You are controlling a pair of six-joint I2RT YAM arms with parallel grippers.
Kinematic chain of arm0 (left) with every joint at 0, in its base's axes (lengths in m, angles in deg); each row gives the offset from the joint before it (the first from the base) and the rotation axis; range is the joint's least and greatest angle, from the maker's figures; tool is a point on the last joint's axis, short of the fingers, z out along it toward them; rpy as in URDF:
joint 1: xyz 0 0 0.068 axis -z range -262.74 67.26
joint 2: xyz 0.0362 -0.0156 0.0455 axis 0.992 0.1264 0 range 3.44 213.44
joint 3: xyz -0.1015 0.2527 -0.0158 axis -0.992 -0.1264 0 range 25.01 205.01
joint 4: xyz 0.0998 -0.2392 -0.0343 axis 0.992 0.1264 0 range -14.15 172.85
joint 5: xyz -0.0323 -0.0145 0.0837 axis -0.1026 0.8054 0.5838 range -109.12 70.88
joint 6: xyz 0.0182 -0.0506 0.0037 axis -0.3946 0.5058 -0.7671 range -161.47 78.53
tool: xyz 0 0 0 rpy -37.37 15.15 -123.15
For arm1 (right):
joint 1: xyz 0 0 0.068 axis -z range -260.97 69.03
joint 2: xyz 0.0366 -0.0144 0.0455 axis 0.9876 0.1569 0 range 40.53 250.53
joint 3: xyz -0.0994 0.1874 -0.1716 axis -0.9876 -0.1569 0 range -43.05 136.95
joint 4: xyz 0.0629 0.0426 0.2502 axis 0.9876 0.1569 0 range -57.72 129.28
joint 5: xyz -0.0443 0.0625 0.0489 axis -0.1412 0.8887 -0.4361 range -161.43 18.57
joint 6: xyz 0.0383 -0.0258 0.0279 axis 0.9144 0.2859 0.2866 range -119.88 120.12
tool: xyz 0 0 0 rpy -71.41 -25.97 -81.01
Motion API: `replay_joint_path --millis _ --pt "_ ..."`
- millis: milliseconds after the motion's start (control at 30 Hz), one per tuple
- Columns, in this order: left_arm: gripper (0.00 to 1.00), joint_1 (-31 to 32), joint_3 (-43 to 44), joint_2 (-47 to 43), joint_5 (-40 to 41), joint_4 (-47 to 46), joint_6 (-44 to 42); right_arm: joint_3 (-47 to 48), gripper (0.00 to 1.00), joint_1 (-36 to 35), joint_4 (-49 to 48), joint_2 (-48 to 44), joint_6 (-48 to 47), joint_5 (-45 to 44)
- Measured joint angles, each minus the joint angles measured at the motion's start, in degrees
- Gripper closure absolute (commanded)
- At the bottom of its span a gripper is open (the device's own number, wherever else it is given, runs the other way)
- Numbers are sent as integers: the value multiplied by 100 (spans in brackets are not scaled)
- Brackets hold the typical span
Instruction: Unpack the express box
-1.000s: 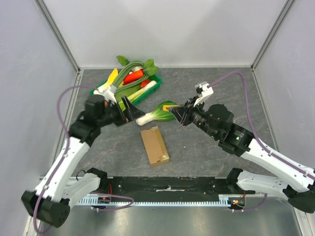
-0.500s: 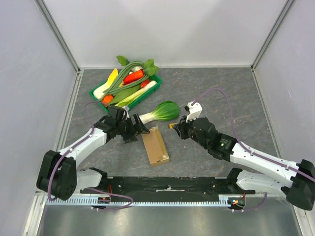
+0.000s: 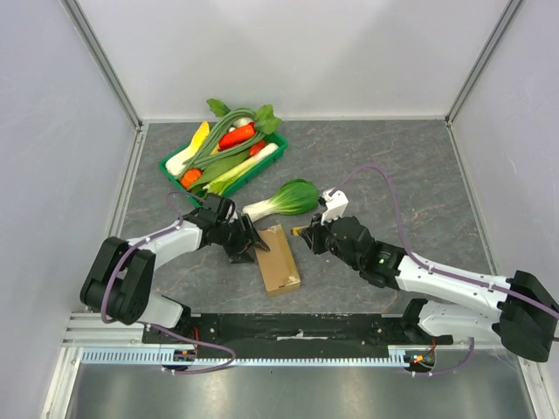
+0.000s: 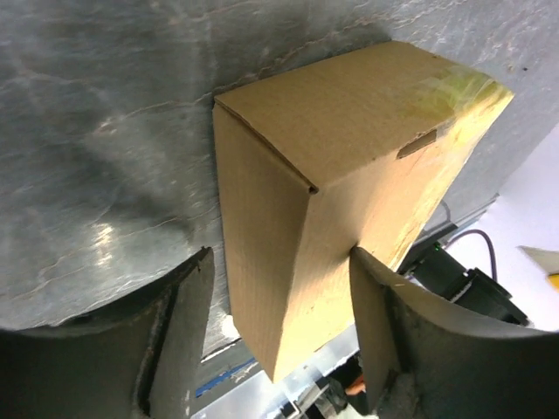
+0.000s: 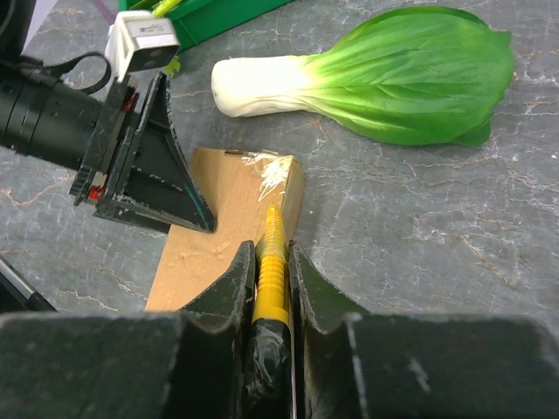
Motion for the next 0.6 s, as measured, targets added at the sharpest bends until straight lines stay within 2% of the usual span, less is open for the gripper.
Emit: replay_joint_path --millis 33,100,133,233,600 --pt "44 0 81 98 -63 13 9 0 100 -44 -31 48 -17 -26" --pt "48 7 210 278 -201 13 46 0 100 -140 -70 149 -48 -85" --pt "56 15 251 339 -269 -2 61 0 100 -208 -81 214 -68 -146" --pt "62 24 267 385 -321 -22 142 11 100 -402 -70 431 -118 -343" --pt "67 39 -2 293 -354 -466 876 345 100 -632 44 861 -192 -992"
